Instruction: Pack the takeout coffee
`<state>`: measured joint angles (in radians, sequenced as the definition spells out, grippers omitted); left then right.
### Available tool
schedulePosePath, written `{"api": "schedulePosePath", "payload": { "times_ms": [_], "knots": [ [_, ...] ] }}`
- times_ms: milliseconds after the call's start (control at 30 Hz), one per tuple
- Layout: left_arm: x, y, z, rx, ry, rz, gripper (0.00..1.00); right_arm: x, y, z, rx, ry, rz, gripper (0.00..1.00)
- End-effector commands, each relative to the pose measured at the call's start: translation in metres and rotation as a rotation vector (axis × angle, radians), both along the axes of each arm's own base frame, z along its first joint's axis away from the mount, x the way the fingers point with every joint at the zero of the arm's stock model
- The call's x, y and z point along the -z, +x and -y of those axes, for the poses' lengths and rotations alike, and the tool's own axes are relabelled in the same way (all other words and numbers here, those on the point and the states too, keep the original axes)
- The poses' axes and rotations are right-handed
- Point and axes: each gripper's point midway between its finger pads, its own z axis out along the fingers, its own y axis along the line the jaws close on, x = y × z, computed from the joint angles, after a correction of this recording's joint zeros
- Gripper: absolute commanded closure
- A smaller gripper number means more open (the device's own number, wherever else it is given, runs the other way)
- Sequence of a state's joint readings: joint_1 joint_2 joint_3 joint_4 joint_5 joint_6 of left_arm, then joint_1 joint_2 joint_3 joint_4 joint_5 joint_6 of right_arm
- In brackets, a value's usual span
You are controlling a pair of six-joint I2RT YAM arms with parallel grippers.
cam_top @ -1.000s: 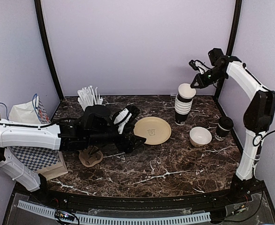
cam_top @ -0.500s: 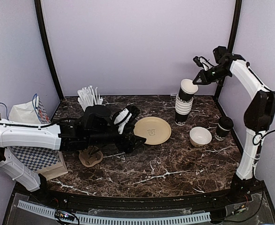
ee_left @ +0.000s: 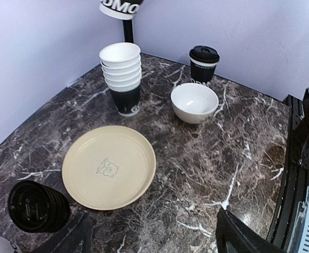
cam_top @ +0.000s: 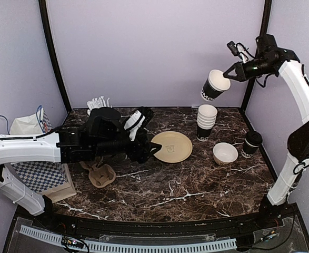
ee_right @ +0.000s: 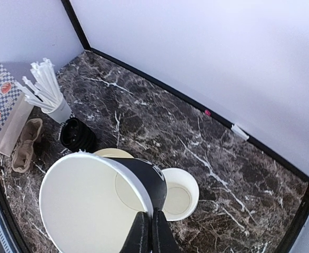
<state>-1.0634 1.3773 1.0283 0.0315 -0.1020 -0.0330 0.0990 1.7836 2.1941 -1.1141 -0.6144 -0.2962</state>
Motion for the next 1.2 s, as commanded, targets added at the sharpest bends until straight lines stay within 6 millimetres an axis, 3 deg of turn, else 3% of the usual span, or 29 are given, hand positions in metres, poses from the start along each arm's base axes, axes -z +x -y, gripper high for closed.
{"api": "schedulePosePath", "payload": {
  "times_ms": [0,133,400,667,833,1167],
  "knots": [
    [-0.047,0.019,-0.029,-0.168,-0.004,0.070,0.18,0.002,-0.050,-0.043,-0.196,0.002,0.009,1.00],
    [-0.066,0.034,-0.047,-0.289,0.024,0.087,0.18,0.050,-0.097,-0.085,-0.388,-0.121,-0.027,1.00],
    [-0.069,0.057,-0.093,-0.513,-0.001,0.001,0.20,0.144,-0.182,-0.145,-0.676,-0.362,-0.078,1.00],
    [-0.078,0.060,-0.110,-0.557,-0.055,0.031,0.20,0.190,-0.240,-0.199,-0.876,-0.394,-0.126,1.00],
    [-0.075,0.058,-0.111,-0.551,-0.060,0.028,0.20,0.212,-0.245,-0.218,-0.880,-0.382,-0.135,1.00],
    [-0.063,0.058,-0.108,-0.538,-0.045,0.025,0.20,0.249,-0.238,-0.225,-0.866,-0.433,-0.180,1.00]
  ]
}}
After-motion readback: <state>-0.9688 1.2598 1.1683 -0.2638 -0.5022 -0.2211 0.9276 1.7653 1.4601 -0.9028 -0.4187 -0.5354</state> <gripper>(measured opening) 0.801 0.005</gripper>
